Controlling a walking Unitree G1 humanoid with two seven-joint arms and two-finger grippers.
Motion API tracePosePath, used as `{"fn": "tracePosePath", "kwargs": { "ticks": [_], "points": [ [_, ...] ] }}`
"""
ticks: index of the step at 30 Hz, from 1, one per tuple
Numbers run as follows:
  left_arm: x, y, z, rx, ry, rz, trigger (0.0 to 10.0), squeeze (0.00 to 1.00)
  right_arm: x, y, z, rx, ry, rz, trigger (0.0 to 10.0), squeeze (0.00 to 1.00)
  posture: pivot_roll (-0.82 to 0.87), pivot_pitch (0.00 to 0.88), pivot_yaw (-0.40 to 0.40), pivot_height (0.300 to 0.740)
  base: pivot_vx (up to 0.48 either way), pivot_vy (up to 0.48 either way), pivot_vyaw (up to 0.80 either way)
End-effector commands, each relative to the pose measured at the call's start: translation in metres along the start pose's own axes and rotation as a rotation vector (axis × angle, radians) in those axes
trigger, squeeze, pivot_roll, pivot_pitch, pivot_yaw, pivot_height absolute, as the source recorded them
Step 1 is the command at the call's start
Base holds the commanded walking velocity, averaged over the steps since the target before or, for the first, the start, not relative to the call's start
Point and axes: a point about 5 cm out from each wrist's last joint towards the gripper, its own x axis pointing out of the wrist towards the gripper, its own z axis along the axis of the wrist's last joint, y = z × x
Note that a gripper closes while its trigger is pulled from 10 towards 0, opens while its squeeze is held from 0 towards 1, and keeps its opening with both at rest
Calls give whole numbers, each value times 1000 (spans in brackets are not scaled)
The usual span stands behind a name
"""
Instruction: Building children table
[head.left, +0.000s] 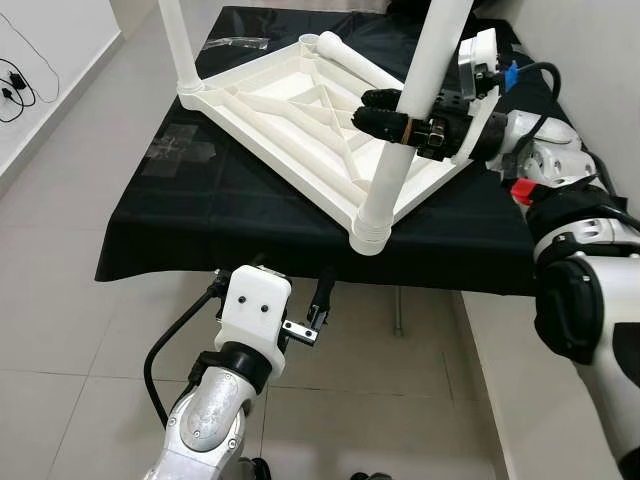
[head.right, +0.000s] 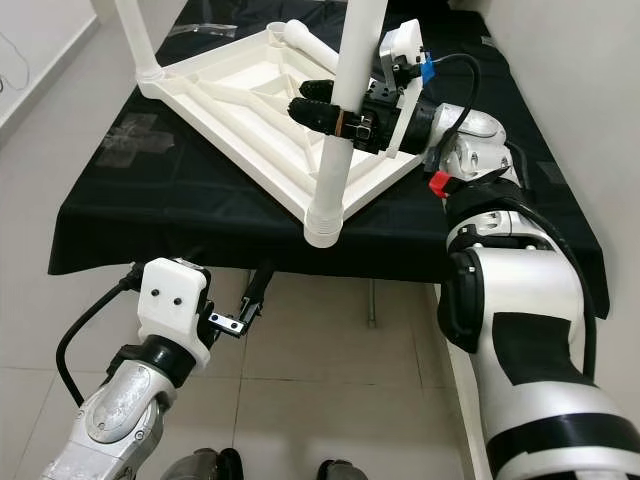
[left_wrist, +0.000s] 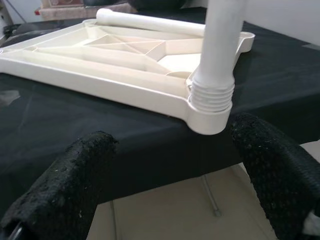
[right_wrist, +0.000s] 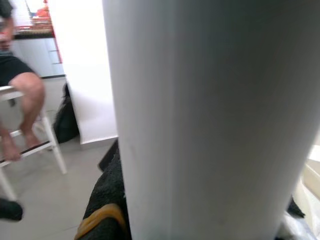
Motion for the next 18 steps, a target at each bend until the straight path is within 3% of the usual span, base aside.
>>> {"fn": "tracePosePath", "kwargs": {
  "ticks": [1, 15, 18],
  "points": [
    [0, -1, -3, -2, 20, 3, 10000, 0, 3, 5, -30, 69, 88, -29, 10000, 0, 128, 247, -57, 740, 0, 0, 0],
    [2, 3, -3, 8, 16, 12, 10000, 0, 2, 5, -41, 76, 90, -77, 10000, 0, 124, 247, -55, 740, 0, 0, 0],
    [3, 3, -3, 10, 14, 12, 10000, 0, 5, 4, -46, 68, 103, -156, 10000, 0, 119, 245, -52, 740, 0, 0, 0]
  ]
}}
